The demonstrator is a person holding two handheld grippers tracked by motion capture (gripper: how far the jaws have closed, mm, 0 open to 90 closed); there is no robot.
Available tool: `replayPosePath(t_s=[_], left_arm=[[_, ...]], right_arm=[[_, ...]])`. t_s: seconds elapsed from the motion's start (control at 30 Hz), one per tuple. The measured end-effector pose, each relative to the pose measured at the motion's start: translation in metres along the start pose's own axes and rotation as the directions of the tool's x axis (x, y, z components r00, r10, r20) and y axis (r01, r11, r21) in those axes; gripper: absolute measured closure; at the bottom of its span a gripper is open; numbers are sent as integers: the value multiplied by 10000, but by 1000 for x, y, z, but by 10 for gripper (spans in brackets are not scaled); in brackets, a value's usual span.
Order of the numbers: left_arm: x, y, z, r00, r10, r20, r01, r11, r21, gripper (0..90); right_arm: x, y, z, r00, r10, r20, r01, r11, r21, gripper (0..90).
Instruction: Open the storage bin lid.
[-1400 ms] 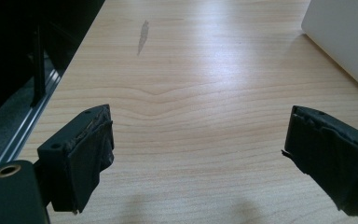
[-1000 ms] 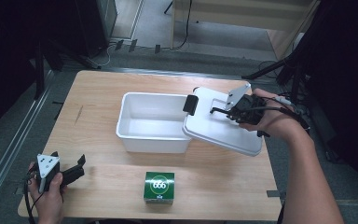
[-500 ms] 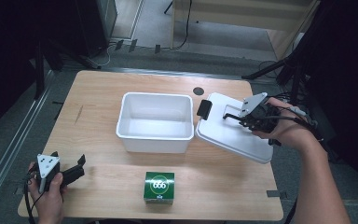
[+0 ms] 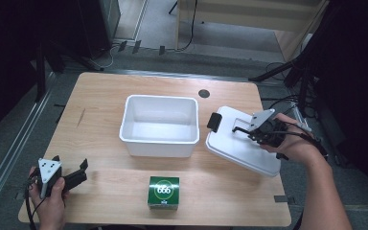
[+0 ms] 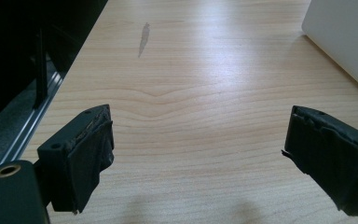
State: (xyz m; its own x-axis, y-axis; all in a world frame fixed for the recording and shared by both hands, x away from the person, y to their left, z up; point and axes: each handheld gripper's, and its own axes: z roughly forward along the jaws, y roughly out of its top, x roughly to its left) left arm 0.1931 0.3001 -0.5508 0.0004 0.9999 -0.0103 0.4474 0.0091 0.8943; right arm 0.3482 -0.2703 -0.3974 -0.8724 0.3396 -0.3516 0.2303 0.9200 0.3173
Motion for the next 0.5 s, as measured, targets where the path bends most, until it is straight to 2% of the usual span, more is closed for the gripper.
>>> replayPosePath(t_s=[0.33, 0.5], left_arm=[[-1, 0, 0, 10000, 65, -19, -65, 10000, 0, 84], [-1, 0, 0, 10000, 95, -23, -95, 10000, 23, 84]], right_arm=[[10, -13, 41, 9998, 138, 168, -141, 9997, 189, 850], [14, -13, 53, 9997, 131, 225, -134, 9998, 150, 850]])
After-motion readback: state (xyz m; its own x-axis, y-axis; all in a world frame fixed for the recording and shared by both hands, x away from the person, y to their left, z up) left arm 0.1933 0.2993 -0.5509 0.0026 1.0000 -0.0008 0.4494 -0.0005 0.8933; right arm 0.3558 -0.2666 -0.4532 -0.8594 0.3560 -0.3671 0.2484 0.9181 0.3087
